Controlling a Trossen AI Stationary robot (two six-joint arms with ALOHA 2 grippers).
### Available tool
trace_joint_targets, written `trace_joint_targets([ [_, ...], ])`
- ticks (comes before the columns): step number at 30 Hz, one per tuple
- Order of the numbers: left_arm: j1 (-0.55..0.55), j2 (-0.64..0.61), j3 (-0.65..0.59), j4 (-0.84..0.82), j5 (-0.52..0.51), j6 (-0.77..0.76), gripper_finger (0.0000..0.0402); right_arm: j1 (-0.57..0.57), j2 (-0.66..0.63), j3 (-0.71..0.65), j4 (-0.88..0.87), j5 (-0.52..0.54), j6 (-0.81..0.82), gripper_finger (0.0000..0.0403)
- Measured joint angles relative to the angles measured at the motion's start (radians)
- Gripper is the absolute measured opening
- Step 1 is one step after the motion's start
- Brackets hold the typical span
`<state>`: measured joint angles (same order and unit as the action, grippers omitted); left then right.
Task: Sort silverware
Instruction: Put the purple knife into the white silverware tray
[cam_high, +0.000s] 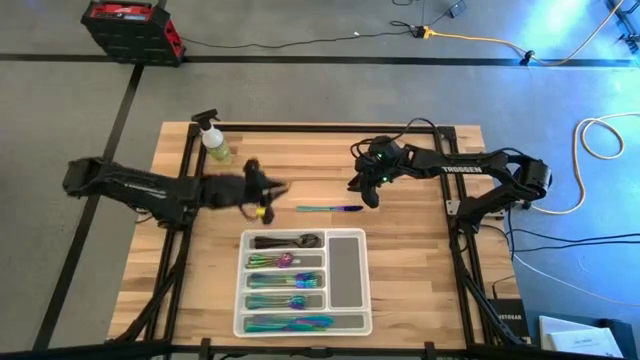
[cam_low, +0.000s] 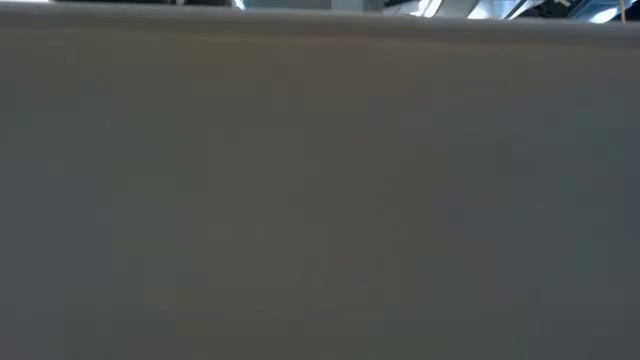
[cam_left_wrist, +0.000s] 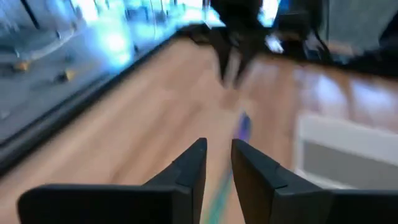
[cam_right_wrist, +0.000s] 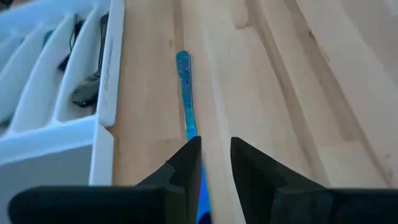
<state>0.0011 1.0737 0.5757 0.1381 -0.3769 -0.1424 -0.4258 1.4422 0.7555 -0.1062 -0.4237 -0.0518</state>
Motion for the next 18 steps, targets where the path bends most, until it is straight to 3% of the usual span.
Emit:
trace_joint_targets([
  [4,0.277,0.061,-0.126,0.231,0.427,0.061,0.0049,0.000,0.000,0.000,-0.009,0.014,-0.047,0.0062],
  [6,0.386,0.119,-0.163,0.283,0.550,0.075,0.0034,0.000,0.002,0.000,-0.013,0.014,-0.109,0.0045],
  [9,0.478,0.220,-0.176,0.448,0.626,0.129,0.0010,-0.004,0.031,-0.020,0.038,-0.025,-0.179,0.0009],
  [13,0.500,0.366,-0.158,0.591,0.703,0.132,0.0003,-0.013,0.080,-0.129,0.315,-0.105,-0.096,0.0004],
  [18,0.474,0.483,-0.135,0.585,0.545,0.011,0.0006,-0.013,0.146,-0.254,0.676,-0.053,0.058,0.0001],
])
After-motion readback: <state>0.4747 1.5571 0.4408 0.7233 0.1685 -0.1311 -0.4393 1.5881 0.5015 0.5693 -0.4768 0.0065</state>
